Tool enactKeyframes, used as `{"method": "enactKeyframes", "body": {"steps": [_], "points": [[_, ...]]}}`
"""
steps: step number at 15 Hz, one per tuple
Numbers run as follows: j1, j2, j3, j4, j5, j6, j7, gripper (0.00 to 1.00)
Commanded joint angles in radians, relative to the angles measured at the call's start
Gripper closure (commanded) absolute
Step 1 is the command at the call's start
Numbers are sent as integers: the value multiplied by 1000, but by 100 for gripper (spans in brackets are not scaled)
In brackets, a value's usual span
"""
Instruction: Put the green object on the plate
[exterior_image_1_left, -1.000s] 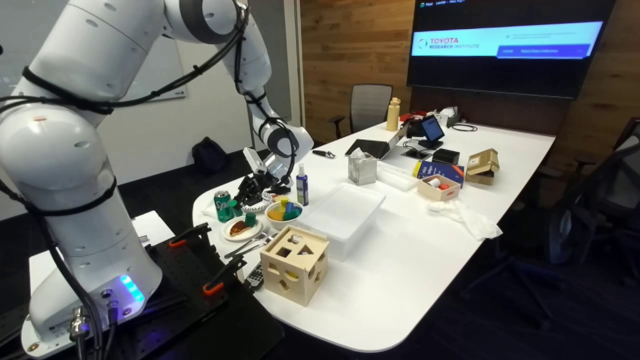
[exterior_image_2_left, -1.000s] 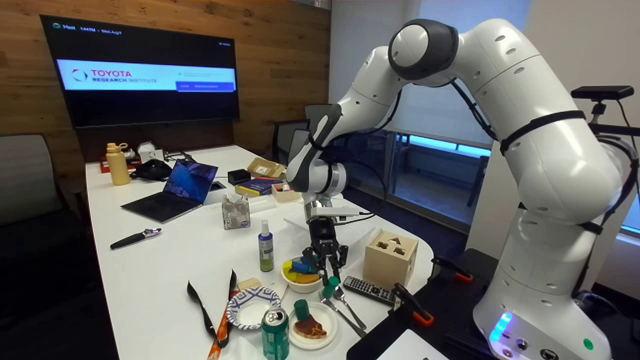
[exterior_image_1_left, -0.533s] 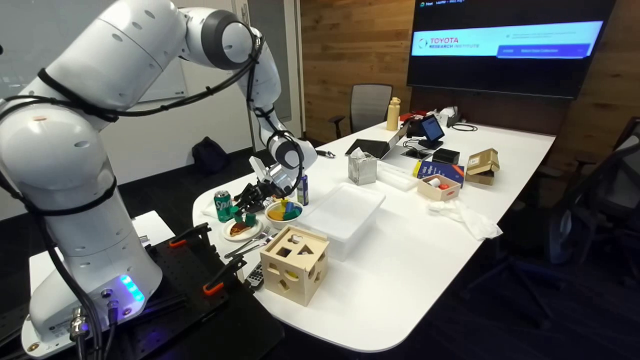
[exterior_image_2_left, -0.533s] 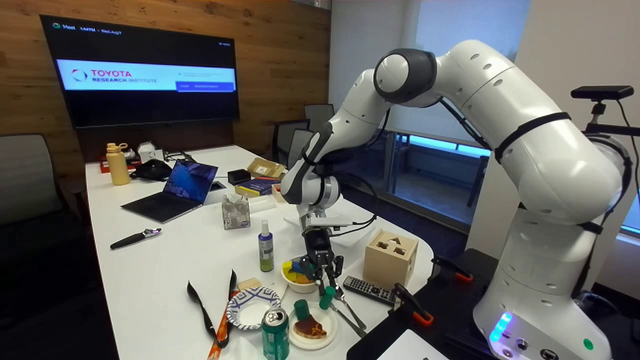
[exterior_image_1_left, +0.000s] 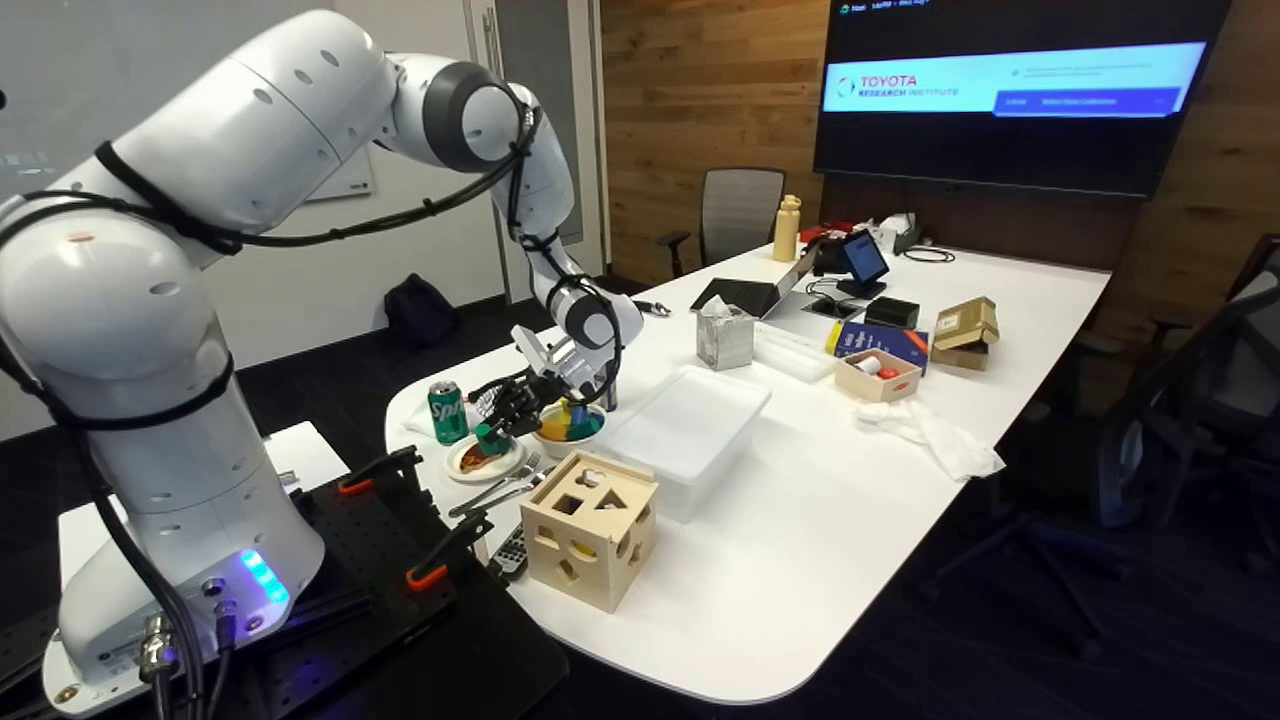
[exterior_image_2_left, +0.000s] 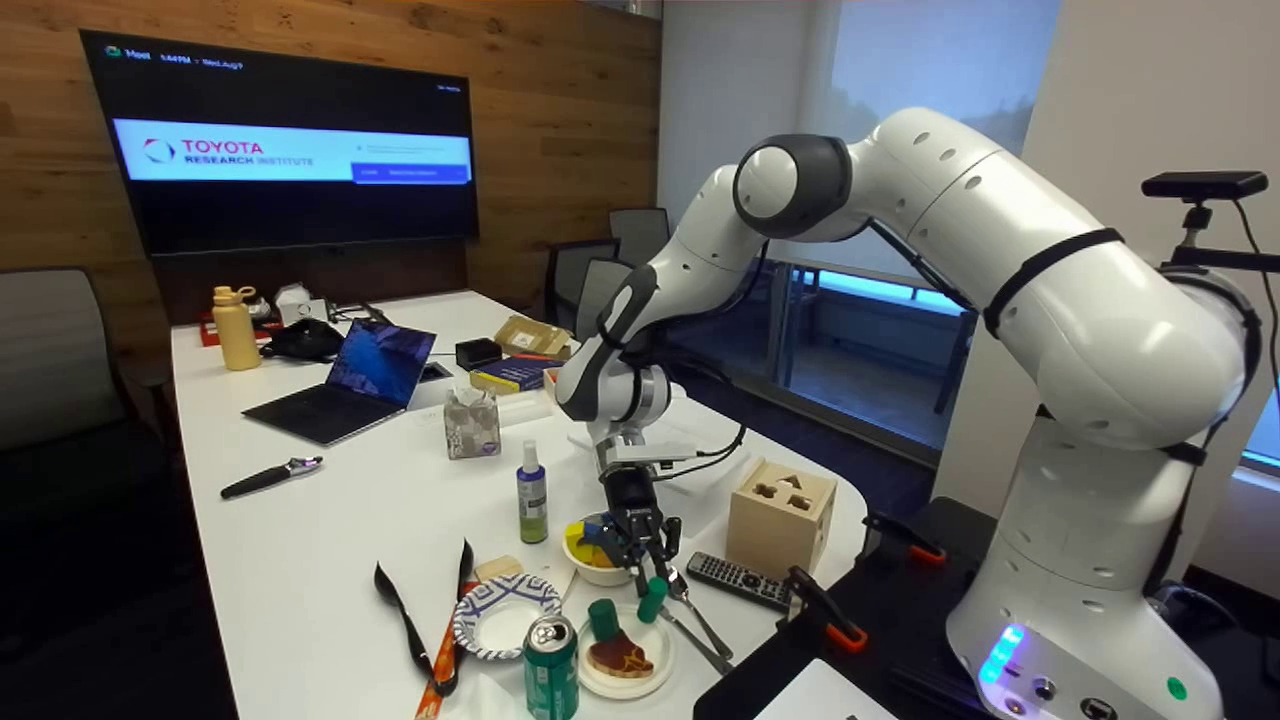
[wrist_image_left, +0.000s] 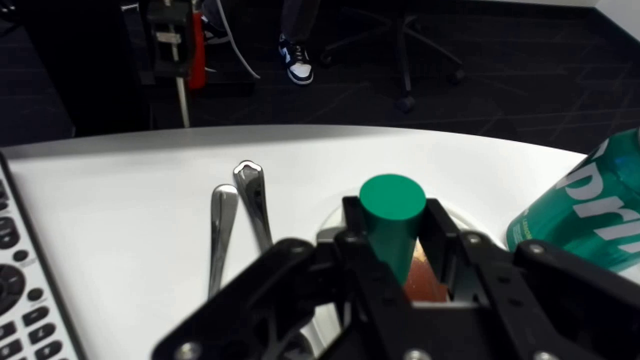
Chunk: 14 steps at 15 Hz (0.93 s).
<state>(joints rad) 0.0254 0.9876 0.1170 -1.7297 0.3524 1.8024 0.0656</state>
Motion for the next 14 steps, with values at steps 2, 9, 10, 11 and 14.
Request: {"method": "enactKeyframes", "body": {"steps": [2,9,10,11,14], "points": [[31,55,-22,104,-57,-71,27,92],[55,95,-18,168,-103,-88,17,92],[57,101,-19,179,-106,-91,16,92],[60,104,-18,186,-111,-94,16,92],[67,115,-20,208,-127,-104,18,92]]}}
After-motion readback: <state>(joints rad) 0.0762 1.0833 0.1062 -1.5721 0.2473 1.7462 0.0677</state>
